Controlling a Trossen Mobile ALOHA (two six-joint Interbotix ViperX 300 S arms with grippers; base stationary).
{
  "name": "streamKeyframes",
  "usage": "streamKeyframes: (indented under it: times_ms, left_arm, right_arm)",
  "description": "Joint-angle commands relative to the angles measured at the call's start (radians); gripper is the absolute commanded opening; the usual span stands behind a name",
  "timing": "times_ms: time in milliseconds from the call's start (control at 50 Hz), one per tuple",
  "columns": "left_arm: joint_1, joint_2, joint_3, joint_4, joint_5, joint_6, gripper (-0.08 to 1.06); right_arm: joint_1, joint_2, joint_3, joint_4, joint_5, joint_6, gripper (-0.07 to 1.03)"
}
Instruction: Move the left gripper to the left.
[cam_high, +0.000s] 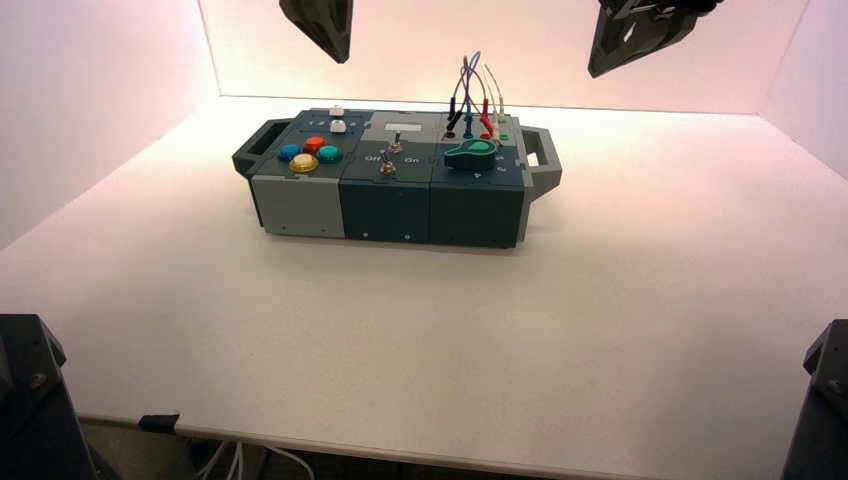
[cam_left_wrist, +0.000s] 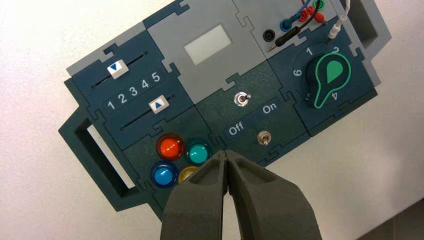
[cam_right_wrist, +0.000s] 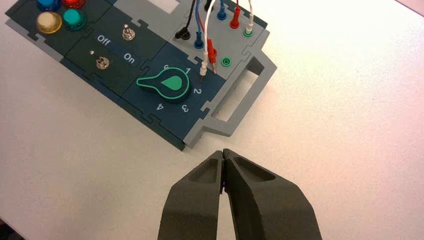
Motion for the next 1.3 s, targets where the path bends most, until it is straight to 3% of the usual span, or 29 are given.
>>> streamKeyframes:
  times_ms: [20,360,660,1020,1300]
  left_arm:
    - [-0.005,-0.035,-0.020,0.005,-0.003,0.002,-0.03]
    - [-0.005,-0.037,-0.020,0.006,-0.002,0.006,-0.03]
    - [0.005,-0.037,-0.023,0.026,0.008,0.009,-0.03]
    - [0.158,-0.041,-0.032,0.032,0.031,0.029,-0.03]
    - [0.270,-0.040,-0.034,0.032,0.035,0.091,-0.03]
  right_arm:
    - [0.000,-0.006,-0.012,0.000,-0.006,-0.002,-0.02]
    - [-0.002,-0.006,-0.012,0.000,-0.005,-0.002,-0.02]
    - [-0.002,-0.006,-0.012,0.000,-0.005,-0.002,-0.02]
    - [0.000,-0.012,-0.011,0.000,-0.005,-0.002,-0.02]
    - [-0.002,-0.014,-0.009,0.000,-0.003,-0.002,-0.02]
